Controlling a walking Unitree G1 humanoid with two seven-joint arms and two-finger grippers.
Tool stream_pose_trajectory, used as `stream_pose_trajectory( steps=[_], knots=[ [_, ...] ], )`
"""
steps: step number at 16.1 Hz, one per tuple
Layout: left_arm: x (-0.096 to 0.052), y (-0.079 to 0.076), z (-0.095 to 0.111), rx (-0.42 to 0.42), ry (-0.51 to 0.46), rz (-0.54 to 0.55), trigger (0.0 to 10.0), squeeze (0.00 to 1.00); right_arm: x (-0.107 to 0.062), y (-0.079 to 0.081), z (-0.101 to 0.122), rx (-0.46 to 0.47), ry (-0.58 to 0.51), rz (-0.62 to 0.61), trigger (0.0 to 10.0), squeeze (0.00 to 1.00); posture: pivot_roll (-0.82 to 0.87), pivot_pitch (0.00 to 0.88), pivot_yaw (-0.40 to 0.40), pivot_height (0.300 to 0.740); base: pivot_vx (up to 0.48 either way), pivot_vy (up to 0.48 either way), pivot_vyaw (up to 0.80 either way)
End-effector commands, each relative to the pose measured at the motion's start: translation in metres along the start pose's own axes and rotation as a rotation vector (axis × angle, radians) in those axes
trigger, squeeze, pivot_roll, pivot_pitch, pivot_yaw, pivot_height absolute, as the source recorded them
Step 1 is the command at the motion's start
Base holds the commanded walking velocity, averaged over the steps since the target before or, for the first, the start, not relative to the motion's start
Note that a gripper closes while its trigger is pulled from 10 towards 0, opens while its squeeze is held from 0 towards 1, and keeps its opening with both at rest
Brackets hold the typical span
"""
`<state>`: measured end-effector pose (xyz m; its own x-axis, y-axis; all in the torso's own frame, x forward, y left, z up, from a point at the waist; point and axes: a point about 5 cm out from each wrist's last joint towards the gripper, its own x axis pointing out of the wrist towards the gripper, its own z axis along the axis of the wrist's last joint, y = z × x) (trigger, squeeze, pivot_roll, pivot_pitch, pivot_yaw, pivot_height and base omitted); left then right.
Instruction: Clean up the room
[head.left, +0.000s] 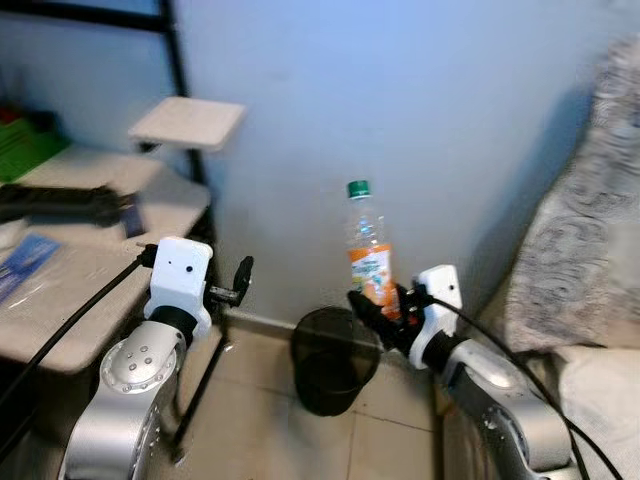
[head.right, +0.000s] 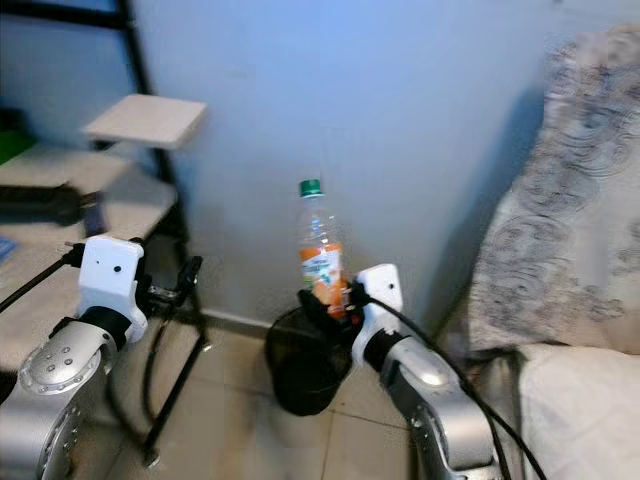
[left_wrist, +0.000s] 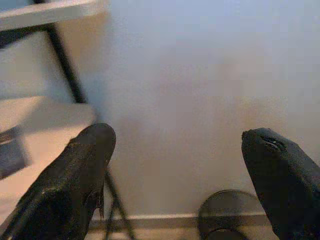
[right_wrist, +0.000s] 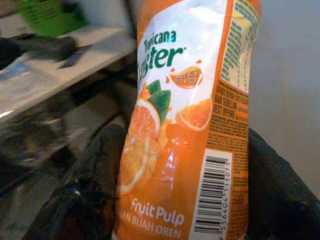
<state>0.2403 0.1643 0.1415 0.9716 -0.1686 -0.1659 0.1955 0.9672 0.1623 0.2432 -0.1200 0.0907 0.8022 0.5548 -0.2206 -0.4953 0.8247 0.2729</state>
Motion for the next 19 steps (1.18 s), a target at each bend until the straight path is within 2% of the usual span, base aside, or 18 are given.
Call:
stream_pose_trajectory(
  steps=[1,3,19],
  knots=[
    [0.001,-0.0042,0.0046,0.01,-0.014,-0.022,10.0,0.34,-0.0008,-0.0063,0.0038,0.015,-0.014,-0.027,10.0,0.0,0.12,0.0,-0.015,0.74,0.3,0.0,0.0],
    [0.0015,-0.0045,0.005,0.012,-0.015,-0.025,10.0,0.34,-0.0004,-0.006,0.0037,0.016,-0.013,-0.026,10.0,0.0,0.12,0.0,-0.016,0.74,0.304,0.0,-0.68],
    [0.0013,-0.004,0.0029,0.011,-0.011,-0.034,10.0,0.34,0.0022,-0.0061,0.0,0.0,0.018,-0.001,10.0,0.0,0.13,0.0,-0.023,0.74,0.304,0.0,0.0]
  ],
)
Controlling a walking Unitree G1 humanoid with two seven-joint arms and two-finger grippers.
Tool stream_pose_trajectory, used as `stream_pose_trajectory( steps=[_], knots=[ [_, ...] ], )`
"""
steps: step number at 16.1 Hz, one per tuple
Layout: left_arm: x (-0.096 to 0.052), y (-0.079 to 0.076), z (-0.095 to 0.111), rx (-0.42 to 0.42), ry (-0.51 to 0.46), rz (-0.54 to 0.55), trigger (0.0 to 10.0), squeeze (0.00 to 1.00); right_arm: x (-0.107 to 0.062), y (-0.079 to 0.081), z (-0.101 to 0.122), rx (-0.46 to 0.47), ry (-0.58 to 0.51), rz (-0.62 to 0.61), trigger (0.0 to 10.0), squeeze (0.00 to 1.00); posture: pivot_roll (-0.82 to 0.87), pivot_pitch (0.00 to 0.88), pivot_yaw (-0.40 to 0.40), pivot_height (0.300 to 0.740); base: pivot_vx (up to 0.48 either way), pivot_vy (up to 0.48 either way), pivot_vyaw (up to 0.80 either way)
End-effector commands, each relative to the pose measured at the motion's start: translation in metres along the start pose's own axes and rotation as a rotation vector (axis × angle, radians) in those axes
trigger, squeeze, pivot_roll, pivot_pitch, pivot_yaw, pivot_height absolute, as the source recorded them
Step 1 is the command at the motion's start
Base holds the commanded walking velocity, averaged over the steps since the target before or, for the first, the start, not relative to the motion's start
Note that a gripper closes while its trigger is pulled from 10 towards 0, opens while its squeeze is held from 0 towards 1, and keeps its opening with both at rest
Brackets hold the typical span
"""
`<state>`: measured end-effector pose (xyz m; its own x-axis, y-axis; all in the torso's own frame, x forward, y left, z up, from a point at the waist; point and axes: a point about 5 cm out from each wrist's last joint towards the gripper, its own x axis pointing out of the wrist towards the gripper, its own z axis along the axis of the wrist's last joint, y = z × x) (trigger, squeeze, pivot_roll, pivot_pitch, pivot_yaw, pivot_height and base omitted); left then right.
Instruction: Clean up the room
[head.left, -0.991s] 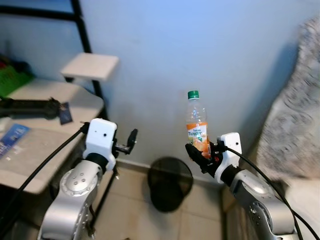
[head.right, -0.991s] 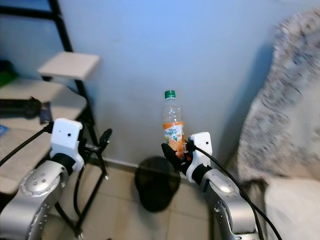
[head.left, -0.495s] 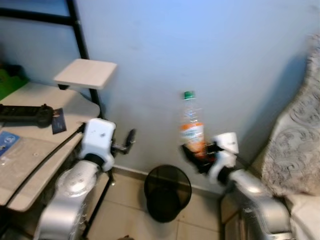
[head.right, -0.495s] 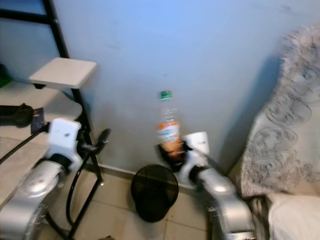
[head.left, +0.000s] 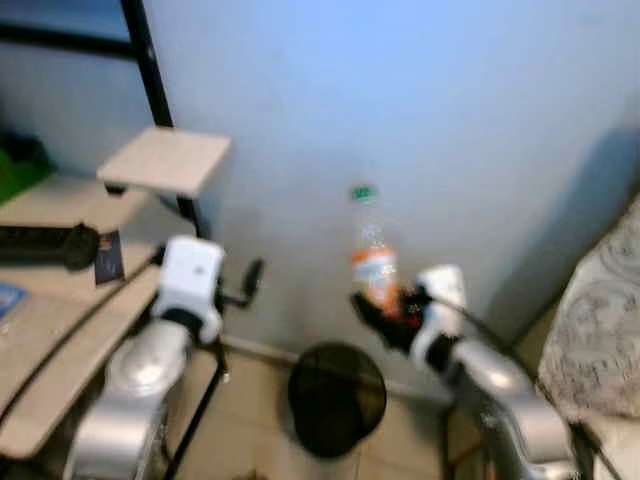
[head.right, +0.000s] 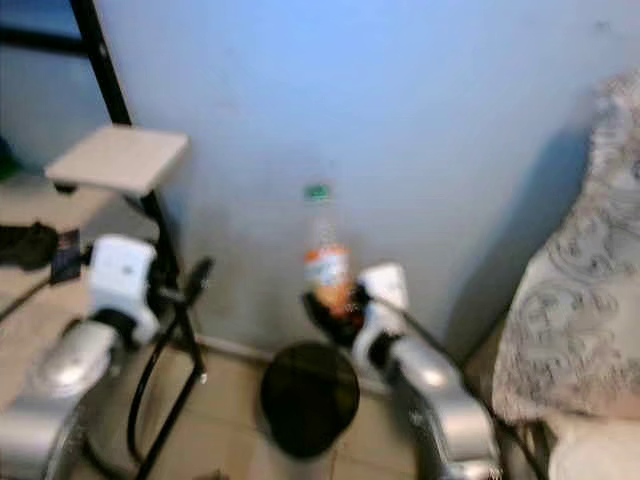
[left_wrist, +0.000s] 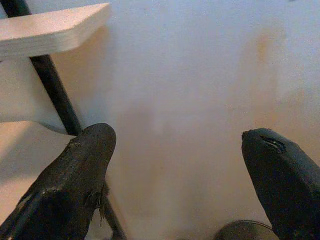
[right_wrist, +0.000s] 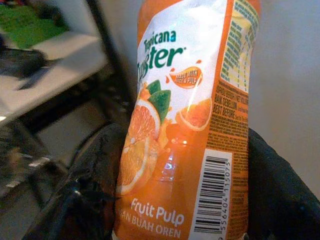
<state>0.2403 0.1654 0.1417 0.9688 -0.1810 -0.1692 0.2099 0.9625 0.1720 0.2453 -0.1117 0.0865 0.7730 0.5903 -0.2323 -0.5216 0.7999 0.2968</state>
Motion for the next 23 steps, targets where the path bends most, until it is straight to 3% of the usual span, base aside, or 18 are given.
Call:
stream_pose_trajectory(
  steps=[1,10,11,13,14,16,17,19,23],
  knots=[
    [0.002,-0.005,0.003,-0.001,-0.012,-0.021,10.0,0.35,-0.005,-0.011,0.004,-0.016,-0.006,-0.041,10.0,0.0,0.13,0.0,-0.023,0.74,0.304,0.0,0.0],
    [0.001,-0.004,0.001,0.003,-0.007,-0.027,10.0,0.34,-0.004,-0.016,-0.002,-0.073,0.071,-0.035,10.0,0.0,0.13,0.0,-0.02,0.74,0.3,0.0,0.0],
    [-0.002,-0.01,-0.006,0.02,0.03,-0.105,10.0,0.31,-0.003,-0.023,-0.012,-0.157,0.163,-0.034,10.0,0.0,0.13,0.0,-0.021,0.74,0.0,0.0,0.0],
    [-0.004,-0.014,-0.012,0.048,0.059,-0.155,10.0,0.31,-0.002,-0.027,-0.018,-0.208,0.214,-0.021,10.0,0.0,0.13,0.0,-0.023,0.74,0.0,0.0,0.0],
    [-0.01,-0.018,-0.026,0.122,0.145,-0.268,10.0,0.31,0.005,-0.032,-0.036,-0.265,0.323,0.029,10.0,0.0,0.13,0.0,-0.037,0.74,0.0,0.0,0.0],
    [-0.014,-0.021,-0.032,0.145,0.18,-0.324,10.0,0.31,0.007,-0.034,-0.044,-0.31,0.378,0.05,10.0,0.0,0.13,0.0,-0.048,0.74,0.0,0.0,0.0],
    [-0.022,-0.023,-0.04,0.162,0.236,-0.419,10.0,0.31,0.011,-0.036,-0.059,-0.401,0.473,0.084,10.0,0.0,0.12,0.0,-0.063,0.74,0.0,0.0,0.0],
    [-0.032,-0.025,-0.049,0.164,0.301,-0.524,10.0,0.31,0.017,-0.041,-0.072,-0.473,0.551,0.078,10.0,0.0,0.11,0.0,-0.071,0.74,0.0,0.0,0.0],
    [-0.053,-0.03,-0.069,0.191,0.431,-0.748,10.0,0.32,0.034,-0.047,-0.089,-0.529,0.645,-0.007,10.0,0.0,0.11,0.0,-0.087,0.74,0.0,0.0,0.0]
  ],
)
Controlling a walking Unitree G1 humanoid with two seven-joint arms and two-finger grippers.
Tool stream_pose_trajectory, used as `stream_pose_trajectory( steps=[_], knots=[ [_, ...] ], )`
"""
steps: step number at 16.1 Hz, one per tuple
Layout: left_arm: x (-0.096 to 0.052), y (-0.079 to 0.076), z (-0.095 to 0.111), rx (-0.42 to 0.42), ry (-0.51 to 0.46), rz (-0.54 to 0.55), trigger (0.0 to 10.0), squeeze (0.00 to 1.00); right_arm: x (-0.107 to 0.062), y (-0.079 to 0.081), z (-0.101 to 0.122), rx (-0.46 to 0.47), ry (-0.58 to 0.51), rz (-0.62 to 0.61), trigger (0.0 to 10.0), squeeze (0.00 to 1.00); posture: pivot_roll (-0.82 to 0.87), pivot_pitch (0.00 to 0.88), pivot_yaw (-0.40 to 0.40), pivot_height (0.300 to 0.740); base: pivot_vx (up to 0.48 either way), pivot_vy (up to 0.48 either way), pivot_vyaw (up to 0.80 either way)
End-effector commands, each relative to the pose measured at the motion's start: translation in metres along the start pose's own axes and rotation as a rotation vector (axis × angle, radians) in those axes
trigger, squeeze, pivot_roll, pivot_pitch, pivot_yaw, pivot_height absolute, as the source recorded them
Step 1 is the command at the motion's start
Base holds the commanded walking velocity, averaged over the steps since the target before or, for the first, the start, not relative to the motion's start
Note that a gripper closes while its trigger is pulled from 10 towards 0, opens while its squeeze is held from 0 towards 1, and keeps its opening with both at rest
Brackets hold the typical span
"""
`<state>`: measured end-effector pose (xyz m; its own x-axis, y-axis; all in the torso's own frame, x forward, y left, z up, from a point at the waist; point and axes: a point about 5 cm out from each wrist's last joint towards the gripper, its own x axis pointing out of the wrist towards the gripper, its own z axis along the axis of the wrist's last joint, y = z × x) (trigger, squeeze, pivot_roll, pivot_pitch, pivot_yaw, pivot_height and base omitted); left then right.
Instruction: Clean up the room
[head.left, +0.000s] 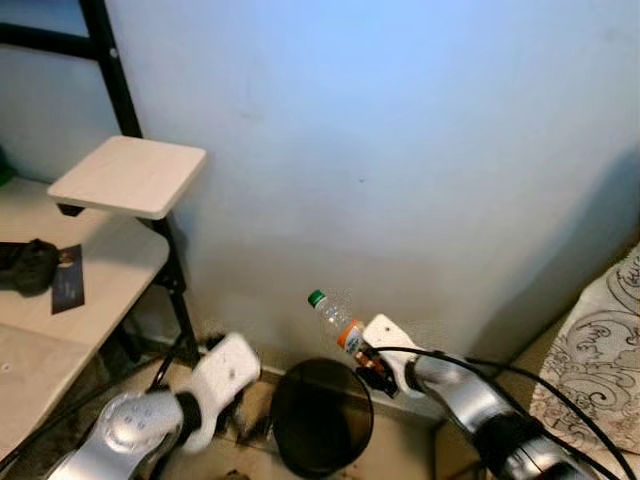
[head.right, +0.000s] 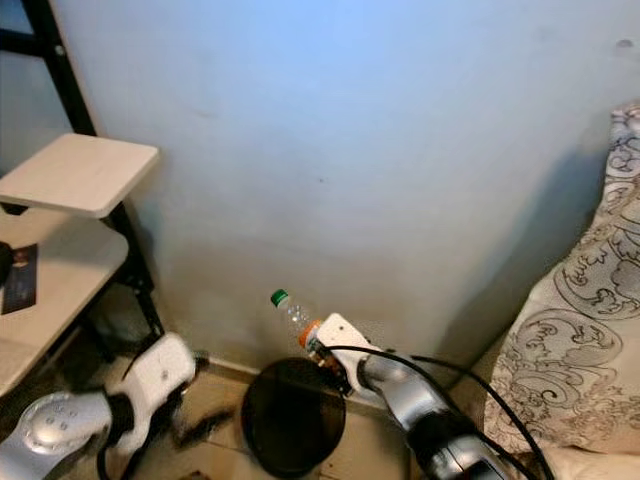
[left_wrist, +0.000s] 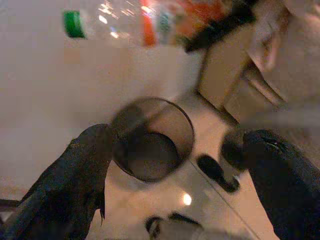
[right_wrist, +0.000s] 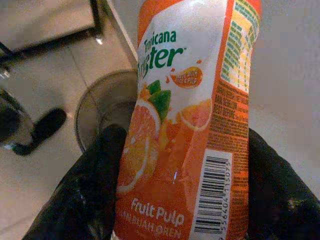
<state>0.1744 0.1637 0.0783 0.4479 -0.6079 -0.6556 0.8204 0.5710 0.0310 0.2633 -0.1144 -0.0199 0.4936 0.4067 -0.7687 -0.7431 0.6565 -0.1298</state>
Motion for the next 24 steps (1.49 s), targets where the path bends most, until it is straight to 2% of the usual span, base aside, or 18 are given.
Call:
stream_pose_trajectory(
  steps=[1,4,8,9,11,13,14,21,24],
  knots=[
    [0.0,-0.001,0.001,0.006,-0.005,-0.027,10.0,0.33,0.003,0.0,-0.001,-0.025,0.018,-0.018,10.0,0.0,0.11,0.0,-0.089,0.74,0.0,0.0,0.0],
    [-0.005,-0.001,0.002,0.017,-0.001,-0.052,10.0,0.32,0.01,-0.001,-0.004,-0.052,0.084,-0.119,10.0,0.0,0.12,0.0,-0.089,0.74,0.0,0.0,0.0],
    [-0.01,-0.005,0.0,0.017,0.007,-0.073,10.0,0.32,0.012,-0.003,-0.003,-0.027,0.093,-0.15,10.0,0.0,0.12,0.028,-0.088,0.74,0.0,0.0,0.0],
    [-0.012,-0.006,-0.001,0.012,0.012,-0.076,10.0,0.32,0.012,-0.002,-0.002,-0.057,0.102,-0.145,10.0,0.0,0.12,0.032,-0.086,0.74,0.0,0.0,0.0],
    [-0.012,-0.006,-0.001,0.01,0.014,-0.079,10.0,0.32,0.014,-0.001,-0.001,-0.054,0.1,-0.146,10.0,0.0,0.12,0.034,-0.084,0.74,0.0,0.0,0.0],
    [-0.013,-0.008,-0.001,0.009,0.015,-0.081,10.0,0.32,0.014,0.001,-0.001,-0.047,0.098,-0.147,10.0,0.93,0.12,0.034,-0.083,0.74,0.0,0.0,0.0],
    [-0.013,-0.008,-0.002,0.008,0.016,-0.082,10.0,0.32,0.015,0.002,-0.001,-0.039,0.097,-0.146,10.0,1.0,0.12,0.033,-0.083,0.74,0.0,0.0,0.0],
    [-0.013,-0.008,-0.001,0.009,0.018,-0.082,10.0,0.32,0.016,0.006,0.001,-0.019,0.082,-0.124,10.0,1.0,0.12,0.026,-0.083,0.74,0.0,0.0,0.0],
    [-0.012,-0.007,-0.001,0.006,0.012,-0.071,10.0,0.32,0.017,0.006,0.005,0.026,0.037,-0.12,10.0,1.0,0.12,0.014,-0.085,0.74,0.0,0.0,0.0]
  ],
)
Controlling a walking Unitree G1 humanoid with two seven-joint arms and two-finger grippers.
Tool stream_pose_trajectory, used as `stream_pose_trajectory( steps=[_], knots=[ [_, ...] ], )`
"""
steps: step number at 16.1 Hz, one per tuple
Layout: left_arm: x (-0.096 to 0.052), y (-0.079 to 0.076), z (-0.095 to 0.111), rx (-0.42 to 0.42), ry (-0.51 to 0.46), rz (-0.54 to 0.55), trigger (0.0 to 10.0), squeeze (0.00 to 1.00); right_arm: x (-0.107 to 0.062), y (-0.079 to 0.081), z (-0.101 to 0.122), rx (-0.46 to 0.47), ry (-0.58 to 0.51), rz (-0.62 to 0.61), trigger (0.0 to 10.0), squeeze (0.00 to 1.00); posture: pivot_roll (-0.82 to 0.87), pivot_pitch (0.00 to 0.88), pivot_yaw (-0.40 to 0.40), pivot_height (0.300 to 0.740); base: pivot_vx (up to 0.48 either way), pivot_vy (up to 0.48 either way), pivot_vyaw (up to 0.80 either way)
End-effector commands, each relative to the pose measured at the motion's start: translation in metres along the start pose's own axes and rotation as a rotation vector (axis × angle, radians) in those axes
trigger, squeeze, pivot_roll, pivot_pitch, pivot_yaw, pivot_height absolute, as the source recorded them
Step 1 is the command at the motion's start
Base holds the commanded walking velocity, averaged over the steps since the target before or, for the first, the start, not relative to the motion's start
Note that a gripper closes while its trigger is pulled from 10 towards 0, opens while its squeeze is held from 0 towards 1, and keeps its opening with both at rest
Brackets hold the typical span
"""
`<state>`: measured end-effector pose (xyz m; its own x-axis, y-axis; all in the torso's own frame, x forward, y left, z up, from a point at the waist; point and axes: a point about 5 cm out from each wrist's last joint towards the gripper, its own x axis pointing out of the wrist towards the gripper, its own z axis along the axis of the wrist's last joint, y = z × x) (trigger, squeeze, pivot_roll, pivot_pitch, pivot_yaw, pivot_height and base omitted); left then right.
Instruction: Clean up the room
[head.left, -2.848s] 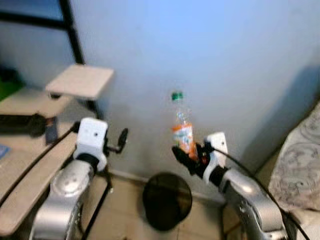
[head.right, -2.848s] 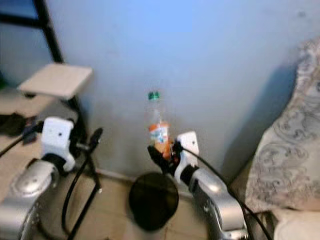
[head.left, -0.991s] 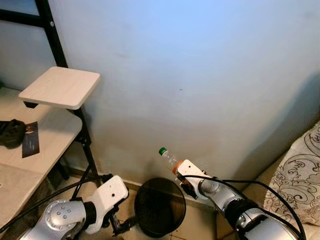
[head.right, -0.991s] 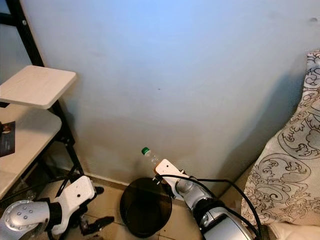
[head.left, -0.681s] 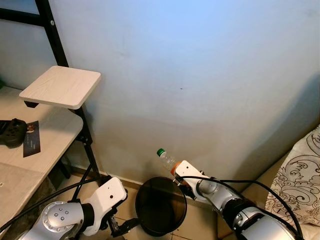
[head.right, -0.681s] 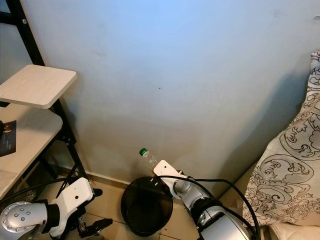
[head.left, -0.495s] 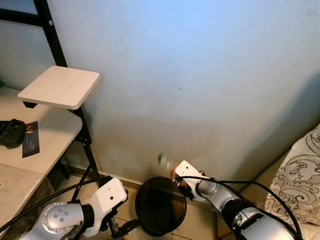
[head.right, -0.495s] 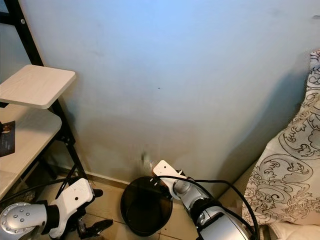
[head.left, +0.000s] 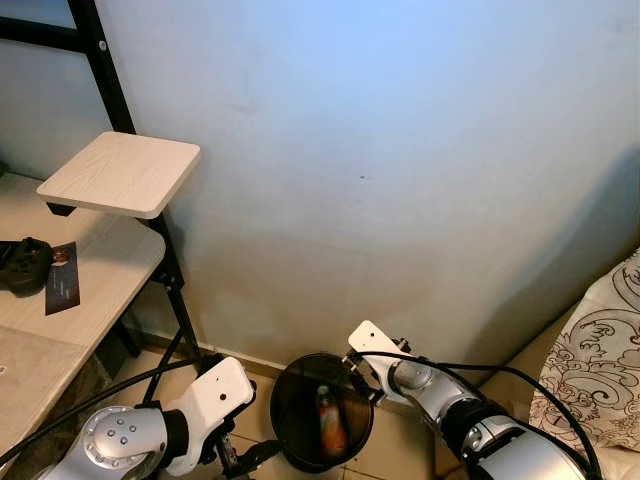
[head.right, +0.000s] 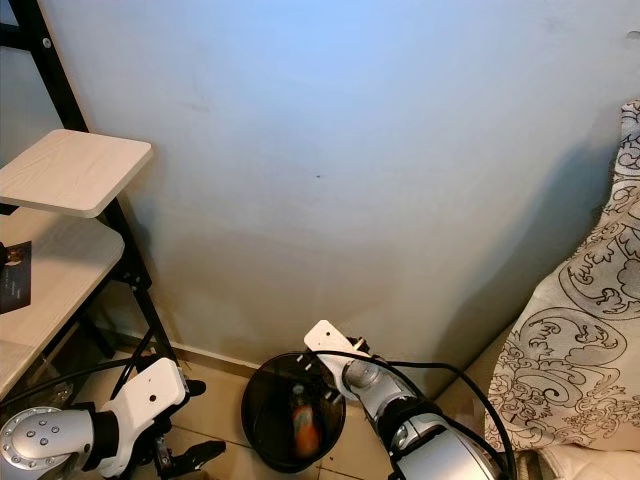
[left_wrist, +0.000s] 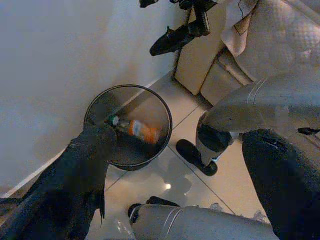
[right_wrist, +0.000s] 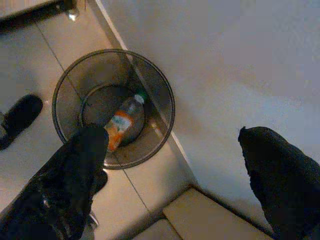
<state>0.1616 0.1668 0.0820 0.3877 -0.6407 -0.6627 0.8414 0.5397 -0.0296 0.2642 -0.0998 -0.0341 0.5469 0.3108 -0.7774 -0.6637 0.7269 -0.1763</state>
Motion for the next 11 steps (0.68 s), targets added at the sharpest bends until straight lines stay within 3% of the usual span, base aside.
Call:
stream_pose_trajectory(
  steps=[1,2,5,6,8,11],
  knots=[
    [-0.001,0.003,0.009,-0.005,-0.04,0.027,10.0,0.32,-0.002,-0.009,0.015,0.056,-0.082,-0.007,10.0,1.0,0.12,0.0,-0.085,0.74,0.0,0.0,0.0],
    [0.002,0.008,0.018,-0.028,-0.105,0.092,10.0,0.32,-0.007,-0.019,0.02,0.159,-0.168,-0.014,10.0,0.0,0.11,0.0,-0.08,0.74,0.0,0.0,0.0],
    [0.008,0.023,0.035,-0.066,-0.202,0.234,10.0,0.32,-0.026,-0.034,0.017,0.266,-0.298,-0.044,10.0,0.0,0.09,0.0,-0.061,0.74,0.0,0.0,0.0],
    [0.01,0.03,0.046,-0.061,-0.244,0.323,10.0,0.32,-0.044,-0.04,0.014,0.322,-0.362,-0.061,10.0,0.0,0.08,0.0,-0.051,0.74,0.0,0.0,0.0],
    [0.01,0.037,0.061,-0.075,-0.316,0.425,10.0,0.31,-0.066,-0.049,0.019,0.377,-0.454,-0.163,10.0,0.0,0.07,0.0,-0.035,0.74,0.0,0.0,0.0],
    [0.01,0.045,0.081,-0.104,-0.413,0.58,10.0,0.31,-0.093,-0.062,0.028,0.533,-0.559,-0.336,10.0,0.0,0.06,0.0,-0.021,0.74,0.0,0.0,-0.68]
  ],
)
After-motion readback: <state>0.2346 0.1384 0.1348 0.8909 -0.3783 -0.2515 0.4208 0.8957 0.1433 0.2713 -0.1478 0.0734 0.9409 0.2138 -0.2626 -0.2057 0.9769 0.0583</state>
